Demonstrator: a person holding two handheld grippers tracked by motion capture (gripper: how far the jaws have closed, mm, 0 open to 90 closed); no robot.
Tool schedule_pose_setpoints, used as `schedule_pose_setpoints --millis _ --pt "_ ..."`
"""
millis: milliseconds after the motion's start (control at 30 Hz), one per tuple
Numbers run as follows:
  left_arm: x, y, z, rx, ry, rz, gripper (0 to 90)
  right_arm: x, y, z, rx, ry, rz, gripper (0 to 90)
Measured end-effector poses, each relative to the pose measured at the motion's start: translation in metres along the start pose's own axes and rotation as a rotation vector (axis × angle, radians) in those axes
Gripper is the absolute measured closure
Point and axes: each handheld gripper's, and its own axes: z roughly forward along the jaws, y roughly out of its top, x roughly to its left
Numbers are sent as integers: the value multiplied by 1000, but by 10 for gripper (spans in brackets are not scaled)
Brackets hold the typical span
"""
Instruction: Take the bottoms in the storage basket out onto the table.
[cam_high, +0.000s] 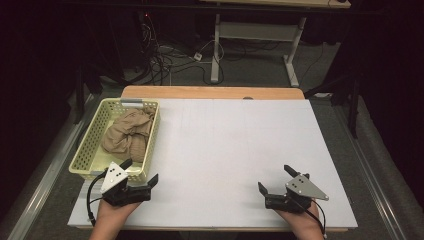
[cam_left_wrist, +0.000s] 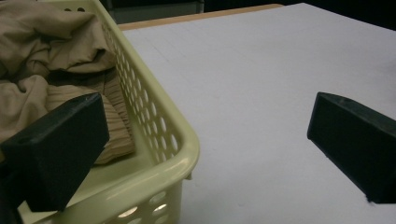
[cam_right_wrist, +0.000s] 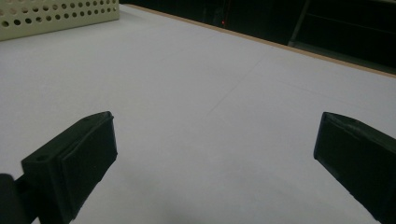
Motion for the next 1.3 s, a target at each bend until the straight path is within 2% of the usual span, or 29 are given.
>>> schedule_pose_setpoints --millis 133,200,233,267,500,667,767,900,1000,1100,1300 --pt "-4 3 -2 -20 -15 -3 0 1 -1 -2 3 0 -10 2" --pt "-6 3 -2 -16 -16 10 0 0 0 -3 1 -4 -2 2" --pt "-7 3 -1 -20 -20 17 0 -2 0 -4 -13 -6 21 2" --pt "-7 3 -1 -23 -25 10 0 -3 1 -5 -18 -8 26 2" --pt "-11 4 -1 -33 -41 14 0 -8 2 -9 -34 -13 46 2" --pt "-13 7 -1 -49 -77 15 0 -9 0 -8 -29 -5 49 2" --pt "-12 8 -1 -50 -82 16 0 -9 0 -8 -23 -7 36 2" --pt "-10 7 0 -45 -87 29 0 -10 0 -9 -21 -3 55 3" --pt "-4 8 0 -32 -98 0 0 -9 0 -10 -19 -10 46 2" --pt "0 10 -1 -28 -89 -1 0 -10 -1 -11 -18 -11 45 2" --pt "10 14 -9 -14 -39 17 0 -11 0 -15 -26 -15 40 2"
